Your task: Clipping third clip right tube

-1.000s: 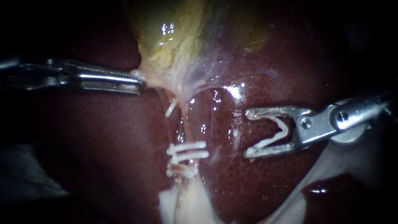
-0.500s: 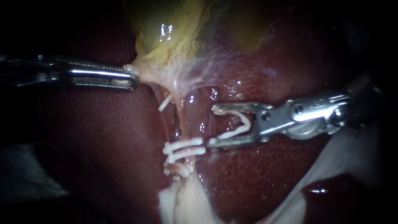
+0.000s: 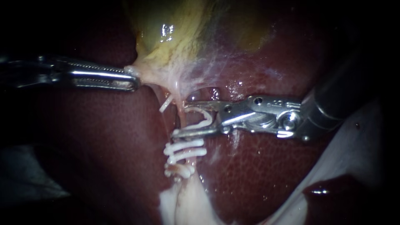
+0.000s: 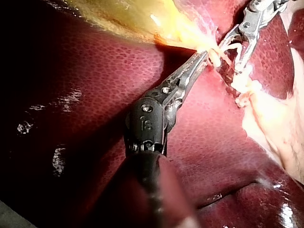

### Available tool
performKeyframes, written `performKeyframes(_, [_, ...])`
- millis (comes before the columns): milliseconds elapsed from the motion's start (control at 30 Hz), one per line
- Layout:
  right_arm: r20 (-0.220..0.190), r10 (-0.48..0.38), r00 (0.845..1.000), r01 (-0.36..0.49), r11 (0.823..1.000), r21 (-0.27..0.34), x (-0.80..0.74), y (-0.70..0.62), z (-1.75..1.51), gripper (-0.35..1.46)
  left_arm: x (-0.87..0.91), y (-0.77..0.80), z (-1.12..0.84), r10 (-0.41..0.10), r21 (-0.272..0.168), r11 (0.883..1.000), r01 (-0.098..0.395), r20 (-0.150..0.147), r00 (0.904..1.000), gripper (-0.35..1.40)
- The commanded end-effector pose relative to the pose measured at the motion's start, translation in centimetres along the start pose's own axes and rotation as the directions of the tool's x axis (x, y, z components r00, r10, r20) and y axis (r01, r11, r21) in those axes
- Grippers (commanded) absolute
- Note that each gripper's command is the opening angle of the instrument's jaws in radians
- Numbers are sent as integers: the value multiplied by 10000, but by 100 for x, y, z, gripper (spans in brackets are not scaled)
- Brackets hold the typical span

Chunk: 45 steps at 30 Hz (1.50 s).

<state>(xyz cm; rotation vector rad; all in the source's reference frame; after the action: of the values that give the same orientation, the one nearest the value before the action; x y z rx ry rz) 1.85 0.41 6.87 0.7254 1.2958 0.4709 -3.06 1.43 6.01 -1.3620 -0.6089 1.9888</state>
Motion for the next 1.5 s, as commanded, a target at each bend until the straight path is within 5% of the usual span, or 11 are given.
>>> performKeyframes(33, [-243,170,9996,-166,9997,197,1,0,2,50,1,0,-1,0,5,10000,0,0,10000,-35])
performKeyframes(167, [-956,980,9906,-883,9910,1006,9,-1,7,50,1,0,0,0,5,10000,0,0,10000,-35])
performKeyframes(400, [-1448,1641,9758,-1368,9739,1813,21,-5,15,49,1,0,0,-1,8,10000,1,-1,10000,-35])
performKeyframes(1000, [-1757,1979,9643,-1614,9659,2025,53,-7,2,41,0,0,4,5,28,10000,-5,-5,10000,-35])
performKeyframes(1200, [-1744,2082,9624,-1706,9630,2084,59,-9,-6,20,0,0,4,5,27,10000,-5,-5,10000,-35])
performKeyframes(1500, [-1583,2703,9497,-2325,9469,2220,58,-16,-10,-35,0,0,4,5,28,10000,-5,-6,10000,-35])
